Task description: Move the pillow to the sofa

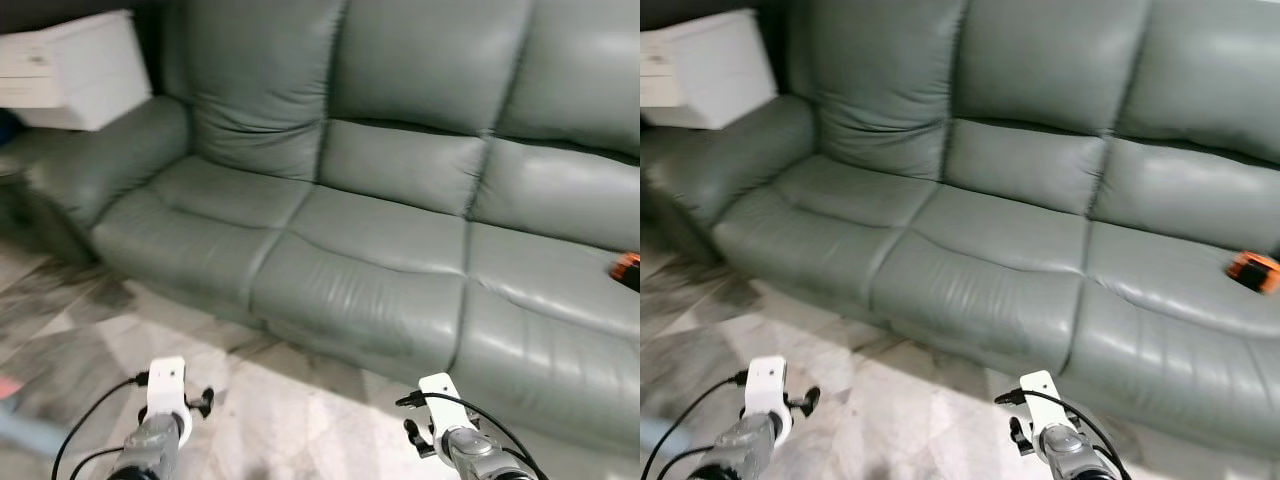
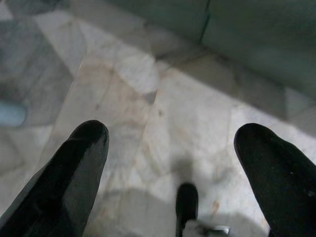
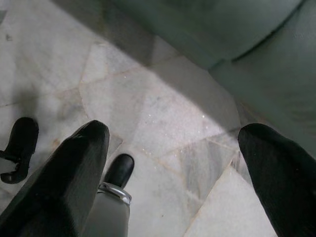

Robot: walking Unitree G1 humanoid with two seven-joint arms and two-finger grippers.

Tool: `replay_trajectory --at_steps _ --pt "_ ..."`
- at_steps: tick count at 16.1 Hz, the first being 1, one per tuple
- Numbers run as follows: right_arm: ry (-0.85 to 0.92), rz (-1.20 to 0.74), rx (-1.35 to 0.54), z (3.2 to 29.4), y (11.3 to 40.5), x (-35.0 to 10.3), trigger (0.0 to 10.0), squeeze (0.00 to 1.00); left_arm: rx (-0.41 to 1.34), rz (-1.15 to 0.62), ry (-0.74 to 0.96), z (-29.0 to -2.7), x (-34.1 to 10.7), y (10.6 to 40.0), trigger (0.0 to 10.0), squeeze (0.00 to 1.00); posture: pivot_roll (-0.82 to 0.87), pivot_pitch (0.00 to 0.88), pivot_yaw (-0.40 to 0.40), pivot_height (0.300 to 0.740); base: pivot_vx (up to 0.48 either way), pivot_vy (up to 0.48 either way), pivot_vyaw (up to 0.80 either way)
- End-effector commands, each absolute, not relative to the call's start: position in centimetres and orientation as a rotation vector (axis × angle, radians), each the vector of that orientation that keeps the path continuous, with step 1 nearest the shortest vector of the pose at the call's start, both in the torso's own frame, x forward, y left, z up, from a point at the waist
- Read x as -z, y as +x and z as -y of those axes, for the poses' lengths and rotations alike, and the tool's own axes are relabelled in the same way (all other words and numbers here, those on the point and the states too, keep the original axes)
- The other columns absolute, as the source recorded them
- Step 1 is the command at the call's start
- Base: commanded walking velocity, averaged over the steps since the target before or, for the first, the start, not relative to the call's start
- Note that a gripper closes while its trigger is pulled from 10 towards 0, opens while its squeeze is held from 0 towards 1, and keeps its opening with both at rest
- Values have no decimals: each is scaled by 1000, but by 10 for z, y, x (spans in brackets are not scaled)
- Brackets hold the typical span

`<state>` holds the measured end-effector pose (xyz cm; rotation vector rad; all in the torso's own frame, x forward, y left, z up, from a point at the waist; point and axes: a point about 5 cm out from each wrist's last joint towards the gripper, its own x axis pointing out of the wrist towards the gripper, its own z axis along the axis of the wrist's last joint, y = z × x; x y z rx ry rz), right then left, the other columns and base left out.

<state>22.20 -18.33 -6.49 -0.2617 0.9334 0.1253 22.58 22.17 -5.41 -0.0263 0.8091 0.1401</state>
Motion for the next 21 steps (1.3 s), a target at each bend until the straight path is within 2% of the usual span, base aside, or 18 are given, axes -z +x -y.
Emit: replay_trajectory --at_steps 1,4,21 --pt "-268 -934 -132 183 223 64 10000 0 -124 -837 -4 -221 57 222 10000 0 -98 0 19 740 0 0 800" --pt "-278 -934 -140 183 223 64 10000 0 -158 -874 -10 -220 63 213 10000 0 -101 0 18 740 0 0 800" --pt "-320 -932 -176 182 224 64 10000 0 -135 -862 51 -224 63 211 10000 0 -95 0 18 740 0 0 800"
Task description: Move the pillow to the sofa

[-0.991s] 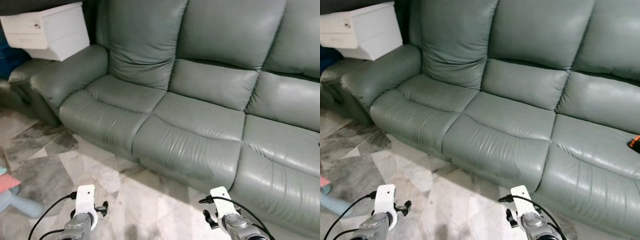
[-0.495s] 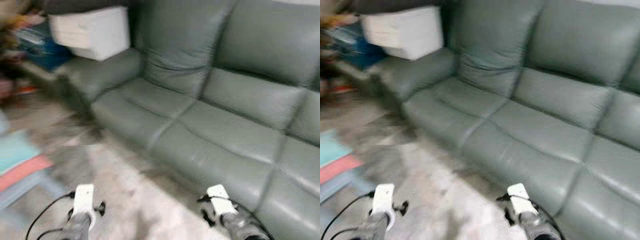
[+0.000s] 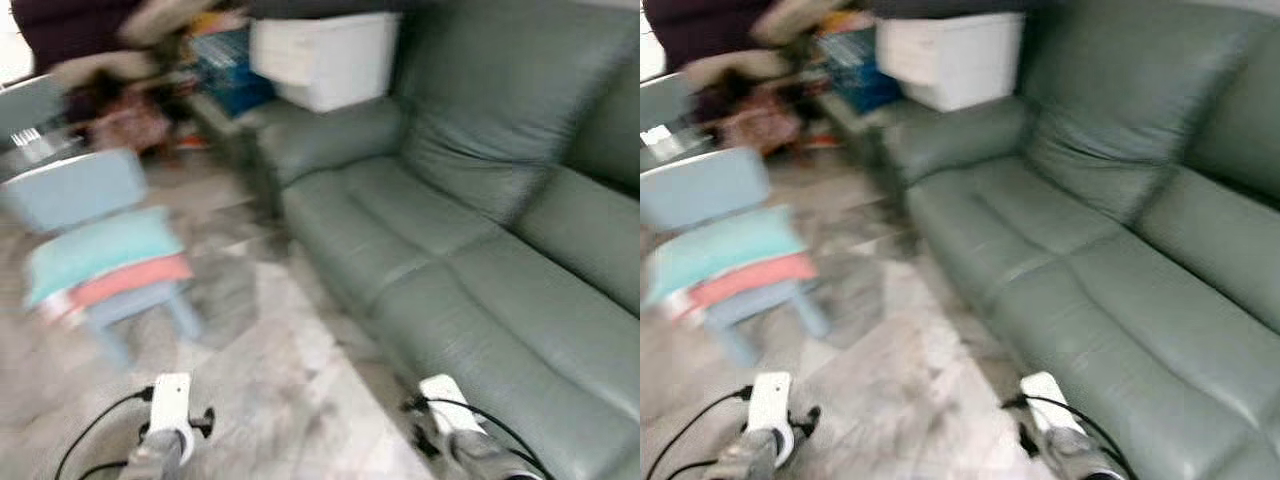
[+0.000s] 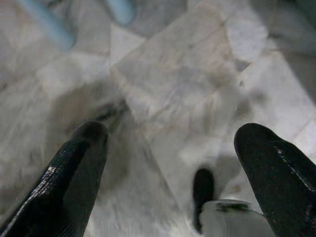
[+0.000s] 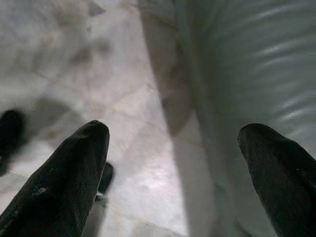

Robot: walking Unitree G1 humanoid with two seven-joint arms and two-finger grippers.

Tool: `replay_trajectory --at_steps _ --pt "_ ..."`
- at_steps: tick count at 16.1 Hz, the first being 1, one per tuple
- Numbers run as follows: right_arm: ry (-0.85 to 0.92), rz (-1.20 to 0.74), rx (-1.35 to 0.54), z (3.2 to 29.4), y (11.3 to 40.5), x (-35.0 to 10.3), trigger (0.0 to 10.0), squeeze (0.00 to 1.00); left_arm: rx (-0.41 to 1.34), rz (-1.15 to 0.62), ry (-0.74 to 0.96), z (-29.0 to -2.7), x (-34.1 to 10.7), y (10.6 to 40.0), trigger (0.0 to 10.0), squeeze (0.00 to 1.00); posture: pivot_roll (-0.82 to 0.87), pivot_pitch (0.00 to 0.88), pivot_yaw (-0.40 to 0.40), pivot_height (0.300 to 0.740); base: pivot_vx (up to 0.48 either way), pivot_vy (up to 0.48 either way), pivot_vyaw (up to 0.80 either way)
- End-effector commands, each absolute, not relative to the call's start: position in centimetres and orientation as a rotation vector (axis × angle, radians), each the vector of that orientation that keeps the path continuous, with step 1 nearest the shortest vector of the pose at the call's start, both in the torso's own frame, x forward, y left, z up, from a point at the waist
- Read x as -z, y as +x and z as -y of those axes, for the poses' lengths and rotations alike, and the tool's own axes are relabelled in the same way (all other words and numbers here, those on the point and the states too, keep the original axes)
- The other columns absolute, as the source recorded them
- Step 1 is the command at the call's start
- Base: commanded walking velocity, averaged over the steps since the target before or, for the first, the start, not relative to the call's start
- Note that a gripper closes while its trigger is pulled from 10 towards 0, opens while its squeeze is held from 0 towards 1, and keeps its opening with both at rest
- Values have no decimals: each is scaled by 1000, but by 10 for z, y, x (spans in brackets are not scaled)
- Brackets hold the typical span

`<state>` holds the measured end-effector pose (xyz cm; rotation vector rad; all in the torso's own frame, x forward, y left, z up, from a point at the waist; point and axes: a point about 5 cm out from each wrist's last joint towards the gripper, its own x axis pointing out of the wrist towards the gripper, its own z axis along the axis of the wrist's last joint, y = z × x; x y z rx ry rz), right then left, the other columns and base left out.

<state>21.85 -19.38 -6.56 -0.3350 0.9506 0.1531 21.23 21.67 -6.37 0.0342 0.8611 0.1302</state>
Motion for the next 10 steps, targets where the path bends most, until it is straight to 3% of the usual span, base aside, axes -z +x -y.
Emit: replay_trajectory --at_steps 1,10 --pt "-325 -932 -180 182 224 64 10000 0 -133 -862 57 -225 63 211 10000 0 -95 0 18 740 0 0 800" --pt "-324 -930 -180 182 224 64 10000 0 -133 -880 60 -225 65 208 10000 0 -93 0 20 740 0 0 800"
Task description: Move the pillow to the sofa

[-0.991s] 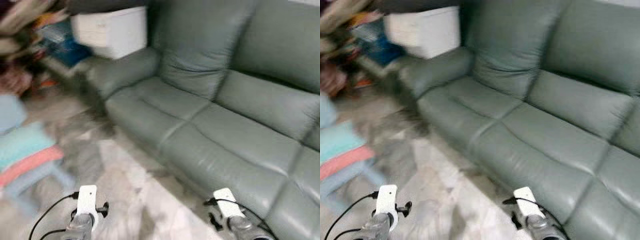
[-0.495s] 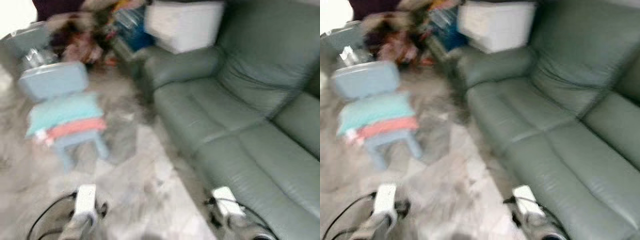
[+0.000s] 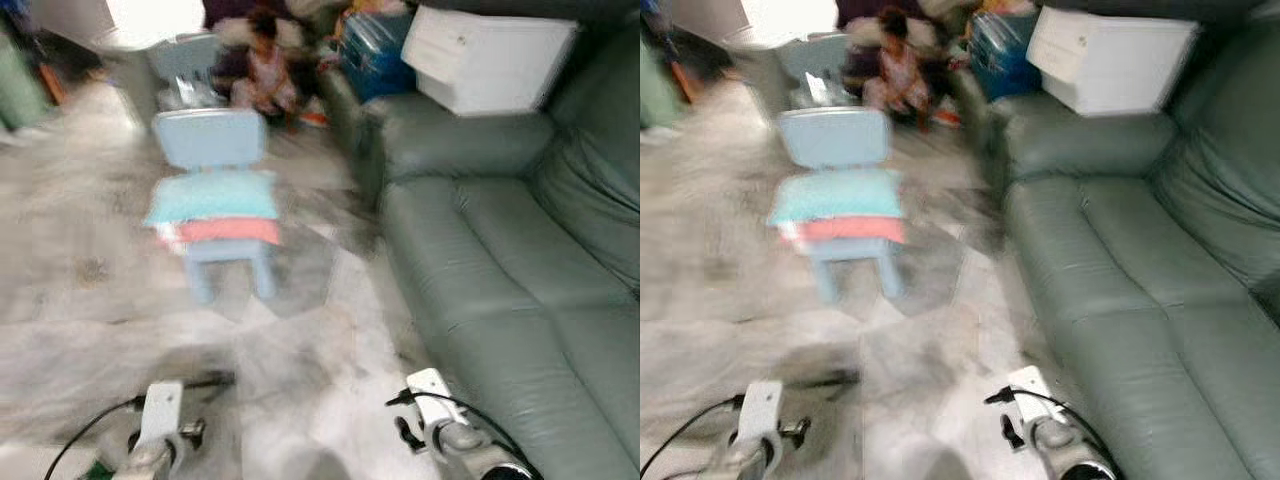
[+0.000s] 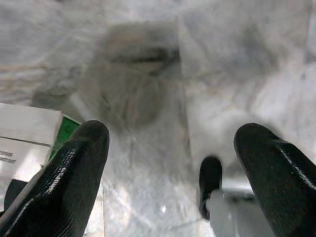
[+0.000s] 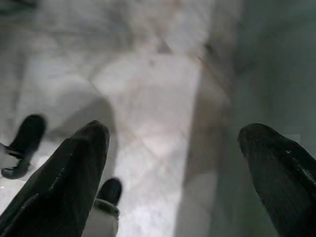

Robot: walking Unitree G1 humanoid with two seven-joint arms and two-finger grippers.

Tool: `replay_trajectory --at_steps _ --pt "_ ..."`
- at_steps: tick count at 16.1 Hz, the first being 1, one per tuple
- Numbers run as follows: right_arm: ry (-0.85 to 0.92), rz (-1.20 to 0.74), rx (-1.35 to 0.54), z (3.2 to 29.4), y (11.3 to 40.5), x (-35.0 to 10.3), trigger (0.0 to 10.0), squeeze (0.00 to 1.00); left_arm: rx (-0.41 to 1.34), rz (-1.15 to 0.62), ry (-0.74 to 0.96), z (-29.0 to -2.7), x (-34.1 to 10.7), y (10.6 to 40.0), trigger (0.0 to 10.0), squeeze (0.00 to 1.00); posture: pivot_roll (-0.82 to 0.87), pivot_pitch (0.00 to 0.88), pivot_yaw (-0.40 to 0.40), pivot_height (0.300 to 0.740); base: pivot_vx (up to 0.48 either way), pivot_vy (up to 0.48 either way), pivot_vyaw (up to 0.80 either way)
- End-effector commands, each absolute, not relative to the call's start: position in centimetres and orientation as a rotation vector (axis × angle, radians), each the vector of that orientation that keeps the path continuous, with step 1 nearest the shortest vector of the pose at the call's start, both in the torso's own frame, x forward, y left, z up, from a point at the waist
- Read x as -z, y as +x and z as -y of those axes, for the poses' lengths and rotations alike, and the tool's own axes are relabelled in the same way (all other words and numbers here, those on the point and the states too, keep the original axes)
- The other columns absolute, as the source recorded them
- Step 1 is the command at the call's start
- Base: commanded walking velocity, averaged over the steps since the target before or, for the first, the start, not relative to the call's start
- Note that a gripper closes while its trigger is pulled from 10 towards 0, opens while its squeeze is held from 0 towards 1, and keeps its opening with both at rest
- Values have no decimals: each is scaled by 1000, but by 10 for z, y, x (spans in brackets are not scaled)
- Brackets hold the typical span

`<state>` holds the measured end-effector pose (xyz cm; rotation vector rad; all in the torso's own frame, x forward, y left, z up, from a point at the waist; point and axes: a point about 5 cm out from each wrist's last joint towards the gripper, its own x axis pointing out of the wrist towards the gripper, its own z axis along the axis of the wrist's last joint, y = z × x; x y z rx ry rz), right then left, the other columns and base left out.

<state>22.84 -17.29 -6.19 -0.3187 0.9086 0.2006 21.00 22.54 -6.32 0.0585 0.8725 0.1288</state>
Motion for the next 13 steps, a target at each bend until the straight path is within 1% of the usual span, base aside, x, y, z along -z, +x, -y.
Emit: replay_trajectory --at_steps 1,3,4,12,13 --pt "-322 -930 -179 182 224 64 10000 0 -135 -882 57 -225 65 208 10000 0 -93 0 20 740 0 0 800" --pt "-319 -929 -177 182 224 64 10000 0 -139 -889 57 -226 66 206 10000 0 -93 0 19 740 0 0 800" --pt "-317 -928 -176 182 224 64 10000 0 -139 -893 59 -227 66 205 10000 0 -93 0 19 740 0 0 475" --pt "-305 -926 -167 182 225 63 10000 0 -128 -925 56 -227 69 201 10000 0 -98 0 20 740 0 0 0" --pt "-305 -925 -166 182 225 63 10000 0 -128 -929 57 -227 69 200 10000 0 -98 0 19 740 251 0 0"
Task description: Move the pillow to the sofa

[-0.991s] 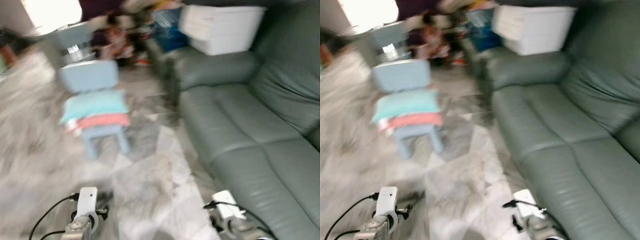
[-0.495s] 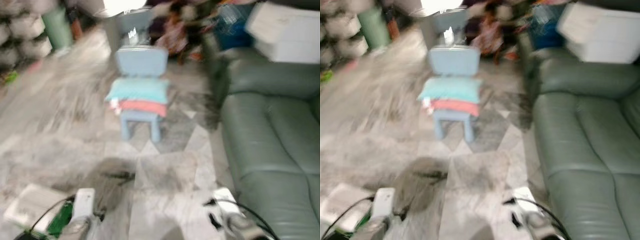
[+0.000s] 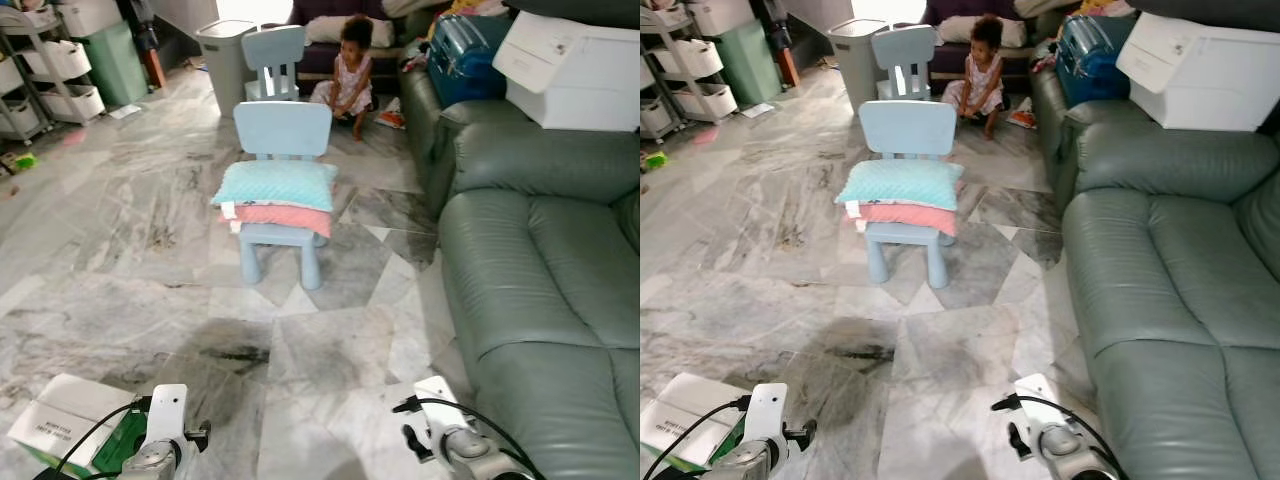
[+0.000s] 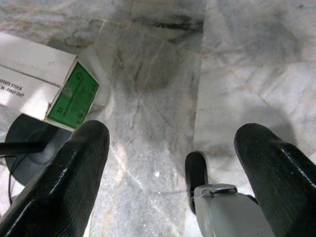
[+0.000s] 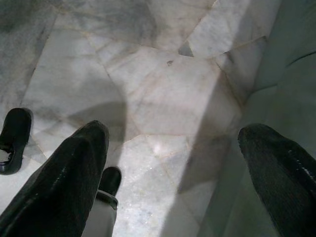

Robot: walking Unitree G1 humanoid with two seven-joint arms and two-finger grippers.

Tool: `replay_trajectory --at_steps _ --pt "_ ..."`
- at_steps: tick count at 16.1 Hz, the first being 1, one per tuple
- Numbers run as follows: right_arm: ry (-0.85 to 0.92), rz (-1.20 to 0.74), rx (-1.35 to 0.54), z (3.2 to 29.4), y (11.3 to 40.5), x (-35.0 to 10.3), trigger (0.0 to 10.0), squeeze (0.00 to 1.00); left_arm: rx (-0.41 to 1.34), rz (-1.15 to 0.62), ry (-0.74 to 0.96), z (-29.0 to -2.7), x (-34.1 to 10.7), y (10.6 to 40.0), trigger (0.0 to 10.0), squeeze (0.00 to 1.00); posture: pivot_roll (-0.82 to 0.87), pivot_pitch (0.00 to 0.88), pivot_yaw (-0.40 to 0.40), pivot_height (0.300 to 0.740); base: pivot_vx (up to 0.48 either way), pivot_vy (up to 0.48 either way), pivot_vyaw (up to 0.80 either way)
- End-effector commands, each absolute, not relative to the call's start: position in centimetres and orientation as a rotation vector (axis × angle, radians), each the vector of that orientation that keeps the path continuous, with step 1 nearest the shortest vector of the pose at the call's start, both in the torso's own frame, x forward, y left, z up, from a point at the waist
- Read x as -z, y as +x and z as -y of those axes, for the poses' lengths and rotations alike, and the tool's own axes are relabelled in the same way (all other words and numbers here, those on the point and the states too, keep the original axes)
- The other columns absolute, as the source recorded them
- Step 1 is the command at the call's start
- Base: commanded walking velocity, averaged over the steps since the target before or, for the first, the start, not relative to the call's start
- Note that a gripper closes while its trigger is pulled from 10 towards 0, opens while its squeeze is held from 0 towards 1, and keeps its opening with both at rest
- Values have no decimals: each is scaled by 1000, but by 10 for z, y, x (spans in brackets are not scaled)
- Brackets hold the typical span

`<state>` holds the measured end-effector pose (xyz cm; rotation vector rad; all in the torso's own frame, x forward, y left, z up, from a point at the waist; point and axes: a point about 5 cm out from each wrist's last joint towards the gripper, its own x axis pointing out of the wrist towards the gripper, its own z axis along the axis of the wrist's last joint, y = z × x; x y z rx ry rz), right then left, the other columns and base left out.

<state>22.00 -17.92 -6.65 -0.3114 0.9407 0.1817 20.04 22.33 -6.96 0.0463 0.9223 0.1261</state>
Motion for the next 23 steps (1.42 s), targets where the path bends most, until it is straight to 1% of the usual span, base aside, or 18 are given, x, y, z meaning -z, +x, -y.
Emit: replay_trajectory --at_steps 1,4,16,18,23 --pt "-304 -924 -165 182 225 63 10000 0 -128 -932 56 -228 69 200 10000 0 -98 0 19 740 266 0 0" --pt "-281 -919 -140 182 225 63 10000 0 -128 -935 54 -228 69 199 10000 0 -97 0 19 740 319 0 0" --pt "-303 -921 -159 183 224 64 10000 0 -113 -936 59 -226 70 198 10000 0 -95 0 12 740 416 20 0" --pt "-306 -921 -162 184 223 64 10000 0 -113 -937 59 -226 70 198 10000 0 -94 0 11 740 399 266 0" --pt "-303 -920 -162 183 224 64 10000 0 -125 -944 52 -227 71 196 10000 0 -95 0 12 740 0 453 0"
